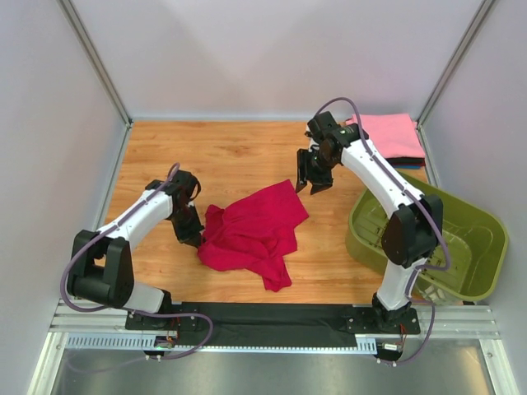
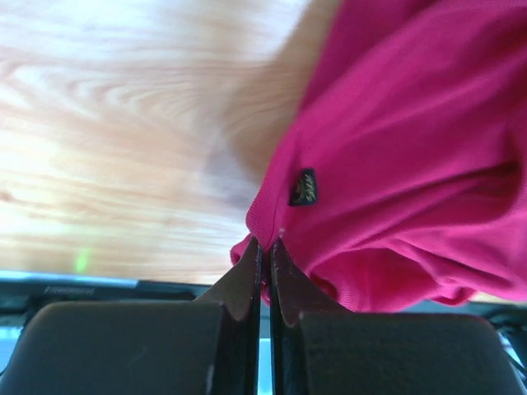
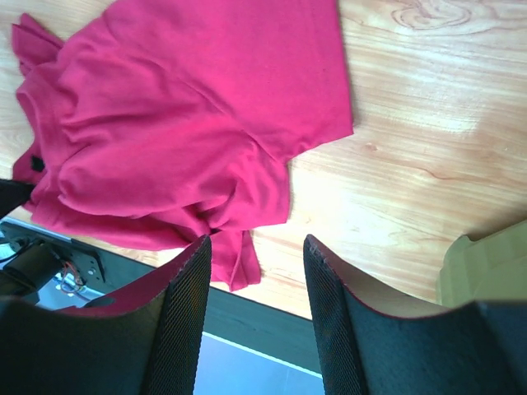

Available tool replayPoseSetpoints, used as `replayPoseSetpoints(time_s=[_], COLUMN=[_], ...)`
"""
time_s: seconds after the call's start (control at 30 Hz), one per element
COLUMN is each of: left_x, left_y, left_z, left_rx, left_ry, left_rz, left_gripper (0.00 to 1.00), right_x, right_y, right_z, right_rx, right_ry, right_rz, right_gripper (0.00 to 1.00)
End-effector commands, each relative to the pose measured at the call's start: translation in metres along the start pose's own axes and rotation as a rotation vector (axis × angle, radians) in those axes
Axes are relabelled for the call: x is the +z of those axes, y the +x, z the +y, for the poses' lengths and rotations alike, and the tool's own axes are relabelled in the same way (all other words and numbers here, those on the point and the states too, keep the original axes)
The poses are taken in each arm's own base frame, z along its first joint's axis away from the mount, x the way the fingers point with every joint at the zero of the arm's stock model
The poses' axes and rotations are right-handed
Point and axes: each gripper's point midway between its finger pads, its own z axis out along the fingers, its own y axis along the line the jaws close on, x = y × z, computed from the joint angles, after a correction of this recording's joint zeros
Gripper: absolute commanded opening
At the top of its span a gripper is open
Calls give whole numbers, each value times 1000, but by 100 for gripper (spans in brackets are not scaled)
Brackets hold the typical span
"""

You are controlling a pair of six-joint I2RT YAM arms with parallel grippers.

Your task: Fold and stack the t-shirts

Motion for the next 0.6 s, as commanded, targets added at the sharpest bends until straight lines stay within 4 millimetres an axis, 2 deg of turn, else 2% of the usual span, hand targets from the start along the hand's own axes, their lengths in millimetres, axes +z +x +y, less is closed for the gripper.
replayPoseSetpoints(time_s=[0.0,0.03,0.07,0.1,0.13,0.2,0.23,0.3,0.33,0.37,0.4,0.43,0.47,0.5,0.53,0.57], left_x=[-5,-5,-5,-6,-8,-20,-34,-44,-60,-66,-61,-77,-81,-74,-94,-98], left_y=[-3,-3,-4,-6,-9,-23,-41,-62,-78,-84,-95,-113,-117,-130,-146,-152], left_z=[17,22,23,25,28,20,9,-16,-33,-47,-58,-77,-93,-109,-131,-144], left_rx=[-45,-44,-43,-40,-37,-13,37,103,157,190,212,242,304,338,386,456], left_ry=[-69,-88,-93,-99,-107,-76,-33,63,113,166,185,235,307,350,416,457], left_rz=[-35,-35,-34,-37,-40,-88,-153,-211,-257,-257,-245,-292,-284,-279,-332,-341], left_gripper=[0,0,7,26,33,48,50,55,56,56,56,56,56,55,54,54], right_x=[10,14,16,21,23,32,36,46,50,53,62,57,56,59,52,46], right_y=[-10,-16,-18,-24,-23,-21,-19,-17,-22,-27,-33,-49,-56,-59,-61,-66], right_z=[-5,-4,-5,-3,-1,0,0,-5,-6,-9,-14,-12,-12,-11,-15,-15], right_rx=[-35,-39,-40,-39,-37,-26,-21,-19,-31,-41,-51,-56,-43,-27,9,23], right_ry=[29,38,44,47,35,25,24,44,49,62,84,72,65,43,44,39], right_rz=[-8,-9,-6,0,16,42,52,72,58,41,33,-6,-5,17,24,8], right_gripper=[50,50,50,50,50,50,50,50,50,50,50,50,50,50,50,50])
